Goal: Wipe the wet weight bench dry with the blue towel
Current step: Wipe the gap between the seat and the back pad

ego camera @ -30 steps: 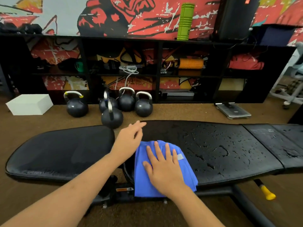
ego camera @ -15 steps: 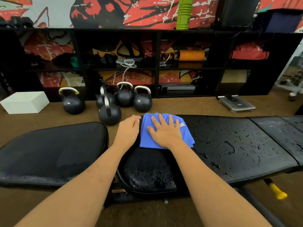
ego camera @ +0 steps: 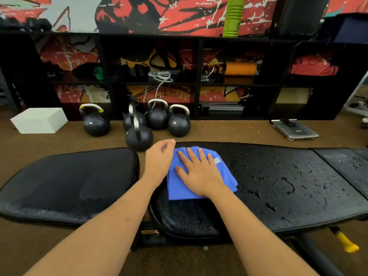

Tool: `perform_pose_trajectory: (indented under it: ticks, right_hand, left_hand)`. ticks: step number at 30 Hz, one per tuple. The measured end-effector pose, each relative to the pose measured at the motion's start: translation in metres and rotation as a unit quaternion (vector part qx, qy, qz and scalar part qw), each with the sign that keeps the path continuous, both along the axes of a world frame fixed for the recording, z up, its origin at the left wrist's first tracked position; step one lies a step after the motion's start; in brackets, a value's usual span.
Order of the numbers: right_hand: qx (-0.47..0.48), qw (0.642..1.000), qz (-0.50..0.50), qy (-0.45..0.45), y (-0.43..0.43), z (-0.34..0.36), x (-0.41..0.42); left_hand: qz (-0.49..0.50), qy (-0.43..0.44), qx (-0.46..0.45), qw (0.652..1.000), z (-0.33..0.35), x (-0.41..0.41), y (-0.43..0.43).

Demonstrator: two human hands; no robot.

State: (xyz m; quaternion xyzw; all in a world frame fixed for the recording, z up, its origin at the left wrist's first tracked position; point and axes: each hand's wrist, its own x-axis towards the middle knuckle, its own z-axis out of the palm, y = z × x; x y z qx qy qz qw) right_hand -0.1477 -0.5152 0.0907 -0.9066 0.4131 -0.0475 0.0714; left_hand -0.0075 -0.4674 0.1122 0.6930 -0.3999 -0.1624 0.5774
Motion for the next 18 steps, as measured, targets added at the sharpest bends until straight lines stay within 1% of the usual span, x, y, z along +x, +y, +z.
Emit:
perform_pose_trajectory:
  ticks: [3,5,8,11,13,14,16,18]
  right_hand:
    - [0.019,0.999,-0.03,0.007,-0.042,0.007,0.024]
    - [0.024,0.999,-0.036,0.01,-0.044,0.008,0.026]
    - [0.02,0.999,-0.036,0.005,0.002,0.006,0.001]
    - [-0.022,1.0,-0.002,-0.02,0.07,-0.003,-0.041]
    - [-0.048,0.999,0.009,-0.019,0.098,-0.005,-0.061]
    - [-0.061,0.998,0.005,-0.013,0.097,-0.004,-0.064]
    - [-0.042,0.999,0.013,-0.003,0.076,0.002,-0.058]
    - [-0.028,1.0,-0.003,0.008,0.039,0.001,-0.043]
  left_hand:
    - [-0.007,-0.014,-0.009,1.0,0.001,-0.002,-0.001]
    - [-0.005,-0.016,-0.004,1.0,-0.001,-0.003,-0.003]
    - [-0.01,-0.019,-0.001,1.0,-0.002,-0.001,-0.002]
    - [-0.043,-0.007,0.029,0.999,0.0,-0.001,-0.001]
    - [-0.064,-0.052,0.065,0.995,-0.002,-0.001,-0.002]
    - [-0.071,-0.08,0.08,0.991,-0.003,-0.002,-0.003]
    - [-0.087,-0.118,0.11,0.983,-0.003,-0.005,-0.005]
    - [-0.095,-0.139,0.132,0.977,-0.003,-0.005,-0.007]
